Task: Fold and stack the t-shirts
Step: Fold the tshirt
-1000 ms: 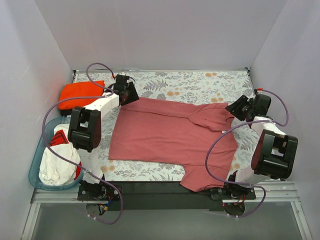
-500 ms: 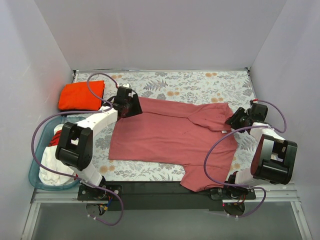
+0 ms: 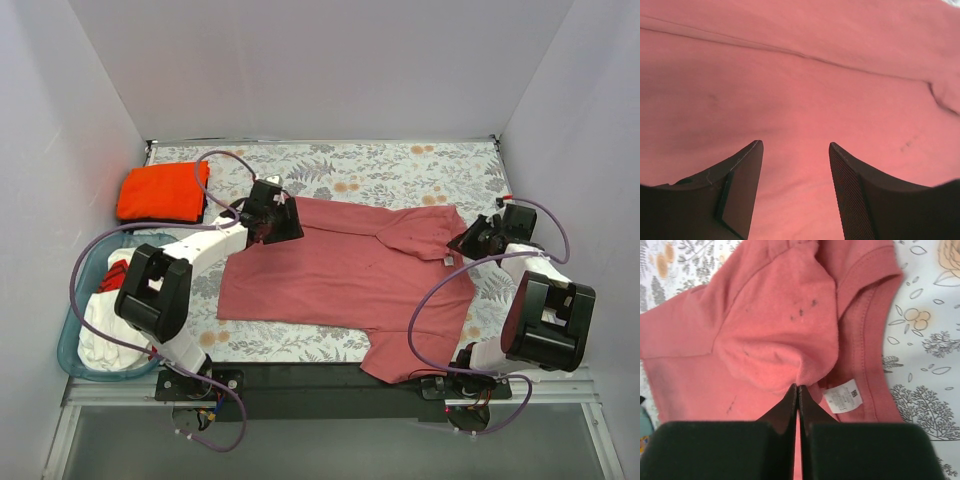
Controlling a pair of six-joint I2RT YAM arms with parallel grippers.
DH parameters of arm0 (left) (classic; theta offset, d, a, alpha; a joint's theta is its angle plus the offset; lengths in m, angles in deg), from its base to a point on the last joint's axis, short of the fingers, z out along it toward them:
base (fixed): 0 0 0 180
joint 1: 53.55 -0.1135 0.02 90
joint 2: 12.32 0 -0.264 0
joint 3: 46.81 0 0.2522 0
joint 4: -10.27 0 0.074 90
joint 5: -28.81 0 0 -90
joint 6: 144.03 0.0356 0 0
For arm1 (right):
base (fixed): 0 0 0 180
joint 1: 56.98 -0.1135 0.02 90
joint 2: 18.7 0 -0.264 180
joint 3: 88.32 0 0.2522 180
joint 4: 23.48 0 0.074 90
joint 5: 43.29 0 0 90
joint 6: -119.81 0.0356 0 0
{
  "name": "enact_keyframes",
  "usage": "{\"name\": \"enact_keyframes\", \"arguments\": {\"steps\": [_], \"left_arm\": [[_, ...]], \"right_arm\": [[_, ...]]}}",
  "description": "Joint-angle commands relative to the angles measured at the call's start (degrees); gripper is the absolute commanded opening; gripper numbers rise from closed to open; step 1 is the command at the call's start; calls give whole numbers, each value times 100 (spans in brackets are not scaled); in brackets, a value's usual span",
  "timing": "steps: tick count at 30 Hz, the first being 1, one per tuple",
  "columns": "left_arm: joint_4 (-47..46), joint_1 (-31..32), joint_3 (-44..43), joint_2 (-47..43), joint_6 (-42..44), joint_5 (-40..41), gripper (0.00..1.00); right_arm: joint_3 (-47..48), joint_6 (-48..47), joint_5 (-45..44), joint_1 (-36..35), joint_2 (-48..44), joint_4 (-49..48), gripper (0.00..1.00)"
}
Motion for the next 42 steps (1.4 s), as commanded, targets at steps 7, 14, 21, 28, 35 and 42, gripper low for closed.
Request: {"name": "enact_keyframes", "arguments": {"steps": [7, 14, 21, 28, 35, 42], "left_arm": [[-521, 895, -997, 795, -648, -898, 54], [-794, 1528, -2016, 1832, -824, -1048, 54], [-1005, 1871, -2615, 2667, -842, -977, 53], [-1400, 2591, -2651, 2791, 814, 664, 38], [-2279, 3067, -2711, 3063, 2506, 1931, 33], [-2657, 3181, -2826, 3292, 3315, 2151, 36]], "right_arm": [[1070, 615, 586, -317, 373, -90, 1], [1790, 1055, 727, -704, 892, -433, 1], [2353, 1196, 780, -863, 1550, -697, 1], [2469, 1266, 841, -880, 1912, -846, 1], [2398, 1354, 921, -898, 2017, -1014, 1], [2354, 1337, 956, -898, 2096, -1005, 1]]}}
